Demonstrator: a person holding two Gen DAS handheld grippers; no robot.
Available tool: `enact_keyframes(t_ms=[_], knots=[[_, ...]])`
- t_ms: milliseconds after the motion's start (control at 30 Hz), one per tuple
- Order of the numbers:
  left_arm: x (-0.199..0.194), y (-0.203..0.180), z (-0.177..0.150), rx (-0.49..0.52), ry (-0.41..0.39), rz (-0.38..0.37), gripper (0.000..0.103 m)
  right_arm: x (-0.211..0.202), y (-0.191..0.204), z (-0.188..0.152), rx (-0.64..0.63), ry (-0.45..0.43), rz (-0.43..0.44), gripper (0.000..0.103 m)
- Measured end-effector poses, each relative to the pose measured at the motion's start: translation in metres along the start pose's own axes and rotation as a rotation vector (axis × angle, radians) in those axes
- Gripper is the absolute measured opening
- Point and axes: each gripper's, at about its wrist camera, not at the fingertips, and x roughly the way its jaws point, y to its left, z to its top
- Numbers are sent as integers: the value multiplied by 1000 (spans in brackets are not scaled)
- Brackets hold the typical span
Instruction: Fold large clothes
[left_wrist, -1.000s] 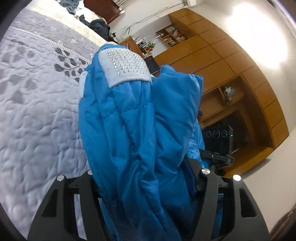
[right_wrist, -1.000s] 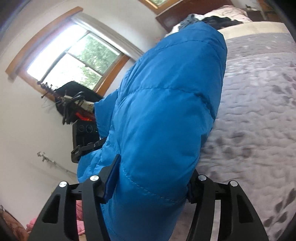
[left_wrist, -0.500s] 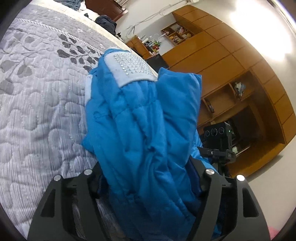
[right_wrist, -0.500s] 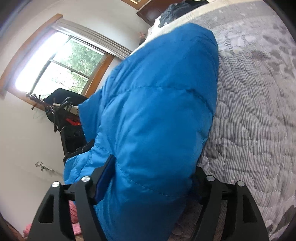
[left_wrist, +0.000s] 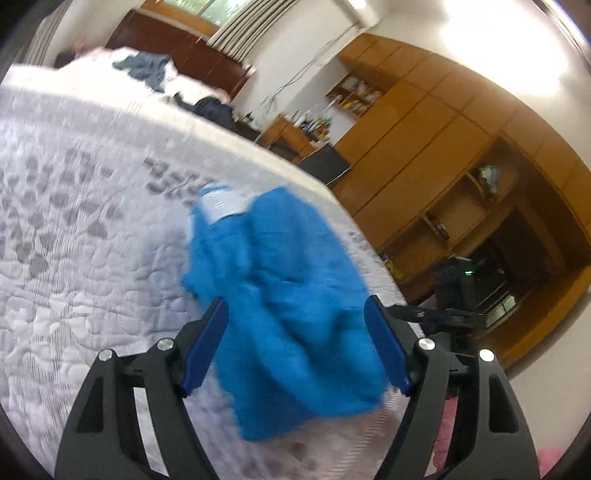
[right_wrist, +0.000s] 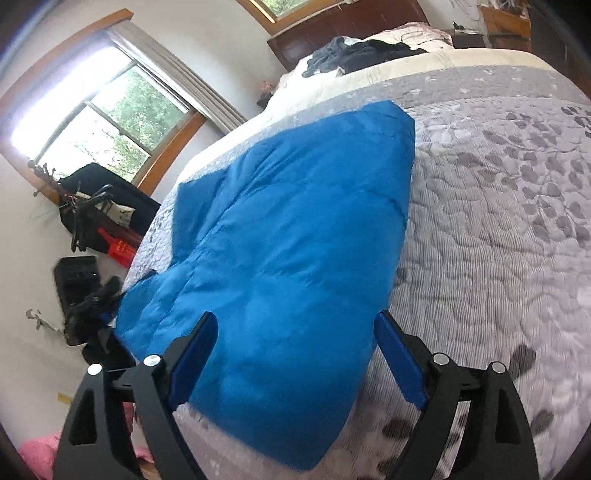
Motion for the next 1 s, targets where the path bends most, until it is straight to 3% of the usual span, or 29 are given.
enact_keyframes(t_ms=[233, 367, 433, 767, 1000], knots=[[11, -49, -17, 67, 78, 35, 71, -10, 14, -22, -40, 10, -41, 88], [29, -42, -30, 49, 170, 73, 27, -9, 18, -31, -49, 17, -41, 88], [33, -30, -36, 2, 196, 63, 23, -8, 19, -36, -52, 19, -45, 88], [46, 18, -65, -81, 242, 62, 23, 5, 18, -45, -59, 46, -51, 89], [43, 18, -68, -79, 209, 46, 26, 2, 19, -51, -52, 22, -63, 90]])
